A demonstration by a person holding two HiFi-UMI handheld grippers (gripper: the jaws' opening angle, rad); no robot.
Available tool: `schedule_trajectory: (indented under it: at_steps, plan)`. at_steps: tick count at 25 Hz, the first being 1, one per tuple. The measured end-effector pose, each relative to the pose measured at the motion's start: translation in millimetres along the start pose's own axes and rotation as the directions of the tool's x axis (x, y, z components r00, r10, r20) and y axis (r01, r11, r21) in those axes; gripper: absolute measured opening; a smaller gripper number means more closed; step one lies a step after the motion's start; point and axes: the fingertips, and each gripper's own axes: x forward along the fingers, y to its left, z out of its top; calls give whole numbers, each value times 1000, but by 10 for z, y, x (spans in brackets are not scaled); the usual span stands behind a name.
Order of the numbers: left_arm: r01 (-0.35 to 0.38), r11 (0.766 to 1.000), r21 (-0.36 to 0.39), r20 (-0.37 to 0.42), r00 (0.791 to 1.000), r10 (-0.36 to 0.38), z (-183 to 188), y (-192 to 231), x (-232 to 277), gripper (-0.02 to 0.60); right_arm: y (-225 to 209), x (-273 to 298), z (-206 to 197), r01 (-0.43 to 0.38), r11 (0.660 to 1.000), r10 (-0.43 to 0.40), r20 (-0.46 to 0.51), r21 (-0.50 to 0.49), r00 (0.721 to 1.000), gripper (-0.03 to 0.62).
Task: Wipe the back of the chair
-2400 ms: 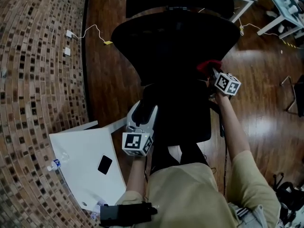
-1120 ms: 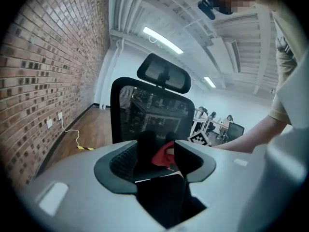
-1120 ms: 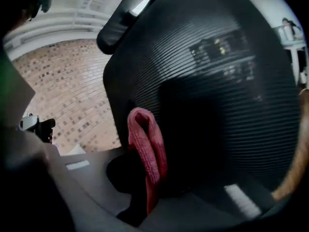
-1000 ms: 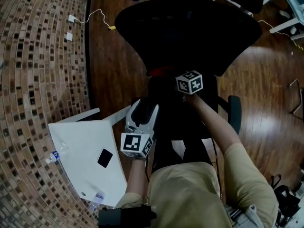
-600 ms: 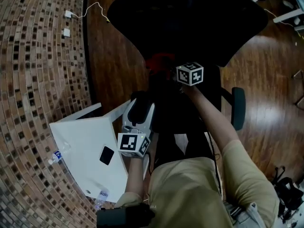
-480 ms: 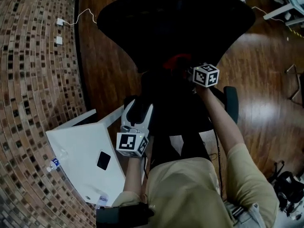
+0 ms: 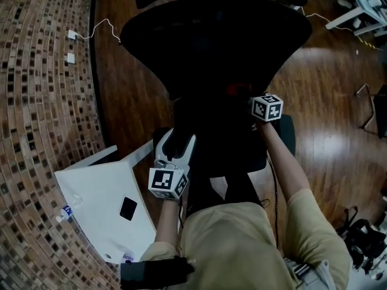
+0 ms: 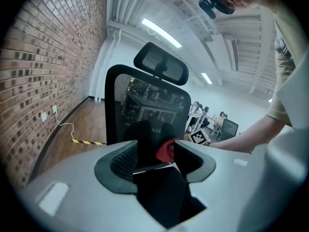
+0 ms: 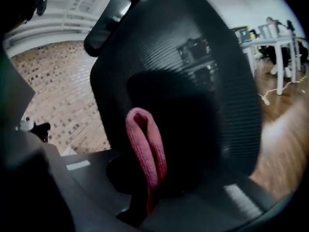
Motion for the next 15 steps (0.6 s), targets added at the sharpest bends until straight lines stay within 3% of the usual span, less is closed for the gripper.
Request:
schedule_trajectory:
  at_steps: [4, 9, 11, 12, 15]
  plan:
    - [-35, 999, 3, 3, 999, 35, -5, 94, -99, 218, 1328, 898, -382, -248, 958, 230, -132, -146, 964, 21]
    - [-69, 996, 49, -34, 997, 70, -105, 194, -263, 213, 2130, 1746, -572, -376, 898, 333, -203, -228, 921, 25]
    - [-69, 997, 34, -31, 997, 70, -150, 211, -267, 213, 2062, 1742, -541, -396, 882, 349, -212, -255, 913, 23]
    - [-67, 998, 19, -28, 997, 68, -168, 213, -261, 213, 1903, 1669, -531, -374, 890, 325, -214, -259, 921, 23]
    - [-52, 999, -8, -29, 998, 51, -175, 165, -196, 213, 1097, 1207, -441, -226, 962, 199, -179, -151, 964, 23]
